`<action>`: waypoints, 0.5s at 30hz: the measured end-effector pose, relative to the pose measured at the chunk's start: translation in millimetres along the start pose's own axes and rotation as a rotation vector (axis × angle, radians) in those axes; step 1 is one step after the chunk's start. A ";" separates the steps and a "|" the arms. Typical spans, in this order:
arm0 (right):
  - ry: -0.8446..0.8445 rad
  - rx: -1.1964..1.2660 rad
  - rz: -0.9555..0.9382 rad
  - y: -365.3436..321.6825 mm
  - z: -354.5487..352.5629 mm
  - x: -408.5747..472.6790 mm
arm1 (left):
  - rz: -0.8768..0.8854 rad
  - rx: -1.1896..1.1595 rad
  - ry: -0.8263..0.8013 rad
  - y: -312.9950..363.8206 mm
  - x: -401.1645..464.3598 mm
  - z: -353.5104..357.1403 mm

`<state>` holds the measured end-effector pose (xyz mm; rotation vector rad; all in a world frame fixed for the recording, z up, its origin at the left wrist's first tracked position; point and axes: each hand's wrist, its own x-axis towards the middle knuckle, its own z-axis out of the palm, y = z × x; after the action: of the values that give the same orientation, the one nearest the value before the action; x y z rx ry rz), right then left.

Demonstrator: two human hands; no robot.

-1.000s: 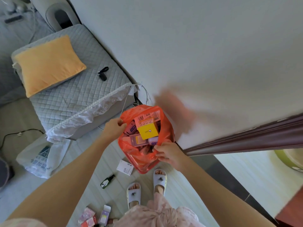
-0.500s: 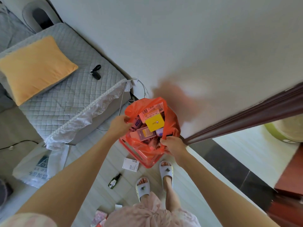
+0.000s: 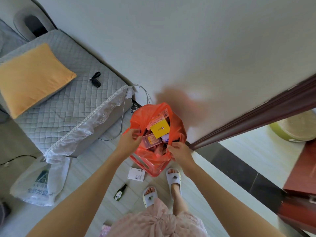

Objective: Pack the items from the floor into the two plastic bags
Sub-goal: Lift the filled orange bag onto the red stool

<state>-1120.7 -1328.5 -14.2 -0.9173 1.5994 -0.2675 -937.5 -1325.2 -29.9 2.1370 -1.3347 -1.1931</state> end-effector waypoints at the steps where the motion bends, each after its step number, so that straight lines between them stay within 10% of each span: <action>1: 0.009 -0.031 -0.020 0.2 -0.6 -0.6 | 0.022 0.009 -0.008 -0.6 -1.7 -0.6; 15: 0.108 -0.528 -0.459 -10.3 -38.3 -22.7 | 0.322 0.488 0.159 4.6 -35.6 2.2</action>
<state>-1152.1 -1331.7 18.9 -1.7084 1.5685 -0.2150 -949.0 -1296.6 -11.3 2.1428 -1.9525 -0.6013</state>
